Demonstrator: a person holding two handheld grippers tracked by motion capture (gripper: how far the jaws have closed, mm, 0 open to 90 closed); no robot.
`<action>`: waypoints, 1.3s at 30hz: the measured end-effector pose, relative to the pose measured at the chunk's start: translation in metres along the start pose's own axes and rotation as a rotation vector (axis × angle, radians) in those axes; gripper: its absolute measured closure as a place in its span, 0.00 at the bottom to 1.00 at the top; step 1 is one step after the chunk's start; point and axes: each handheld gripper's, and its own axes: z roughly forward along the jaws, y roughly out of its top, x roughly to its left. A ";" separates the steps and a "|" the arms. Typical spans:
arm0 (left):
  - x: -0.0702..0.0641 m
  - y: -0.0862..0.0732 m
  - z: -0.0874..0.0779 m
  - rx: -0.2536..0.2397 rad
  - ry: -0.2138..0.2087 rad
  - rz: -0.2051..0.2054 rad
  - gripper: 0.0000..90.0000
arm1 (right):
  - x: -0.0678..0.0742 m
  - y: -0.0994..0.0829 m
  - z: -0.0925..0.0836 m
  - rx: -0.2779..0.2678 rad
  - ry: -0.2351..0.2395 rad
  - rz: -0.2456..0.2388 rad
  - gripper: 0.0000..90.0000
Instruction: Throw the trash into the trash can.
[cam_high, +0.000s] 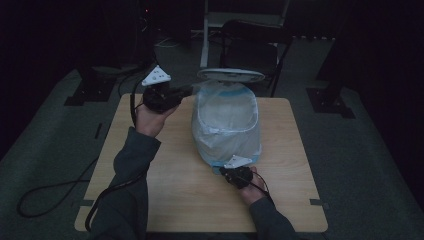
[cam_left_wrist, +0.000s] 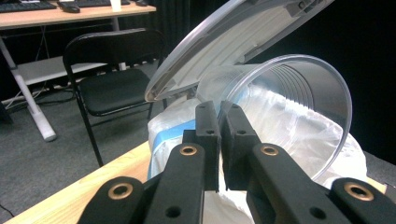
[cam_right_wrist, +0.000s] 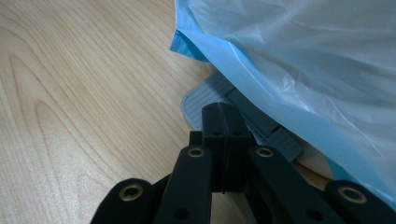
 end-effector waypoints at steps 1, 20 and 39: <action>0.000 0.000 0.001 0.003 -0.001 0.002 0.97 | 0.000 0.000 0.000 0.000 0.000 0.000 1.00; -0.013 0.002 0.024 0.015 -0.032 -0.006 0.97 | 0.000 0.000 0.000 -0.001 0.000 -0.002 1.00; -0.026 0.015 0.035 -0.002 -0.058 0.007 0.97 | 0.001 0.000 0.000 -0.003 0.002 0.007 1.00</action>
